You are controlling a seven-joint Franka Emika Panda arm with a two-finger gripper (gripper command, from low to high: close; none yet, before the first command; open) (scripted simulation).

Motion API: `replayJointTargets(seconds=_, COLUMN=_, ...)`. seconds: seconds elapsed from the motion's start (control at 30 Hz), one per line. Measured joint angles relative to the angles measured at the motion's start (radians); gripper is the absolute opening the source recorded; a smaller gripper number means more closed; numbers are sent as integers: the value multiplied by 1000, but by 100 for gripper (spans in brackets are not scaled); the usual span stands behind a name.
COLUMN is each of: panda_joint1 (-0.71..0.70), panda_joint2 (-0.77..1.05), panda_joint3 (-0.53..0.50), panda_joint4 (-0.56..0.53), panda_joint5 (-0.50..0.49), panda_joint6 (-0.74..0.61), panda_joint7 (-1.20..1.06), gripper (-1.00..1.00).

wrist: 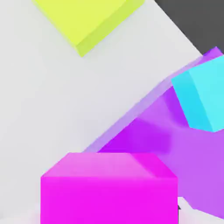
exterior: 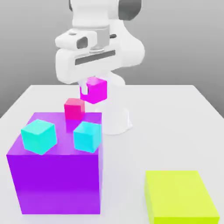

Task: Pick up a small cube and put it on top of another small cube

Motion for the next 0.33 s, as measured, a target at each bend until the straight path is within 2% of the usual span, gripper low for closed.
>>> replayJointTargets(seconds=0.07, panda_joint1=-31, panda_joint2=-16, panda_joint3=-24, panda_joint4=-24, panda_joint5=-23, panda_joint6=8, panda_joint7=-17, gripper=-100)
replayJointTargets(seconds=0.13, panda_joint1=-46, panda_joint2=0, panda_joint3=-46, panda_joint4=-77, panda_joint5=-44, panda_joint6=76, panda_joint7=-21, gripper=-100)
replayJointTargets(seconds=0.17, panda_joint1=-51, panda_joint2=11, panda_joint3=-56, panda_joint4=-105, panda_joint5=-54, panda_joint6=115, panda_joint7=-21, gripper=100)
replayJointTargets(seconds=0.33, panda_joint1=-51, panda_joint2=11, panda_joint3=-56, panda_joint4=-105, panda_joint5=-54, panda_joint6=115, panda_joint7=-21, gripper=100)
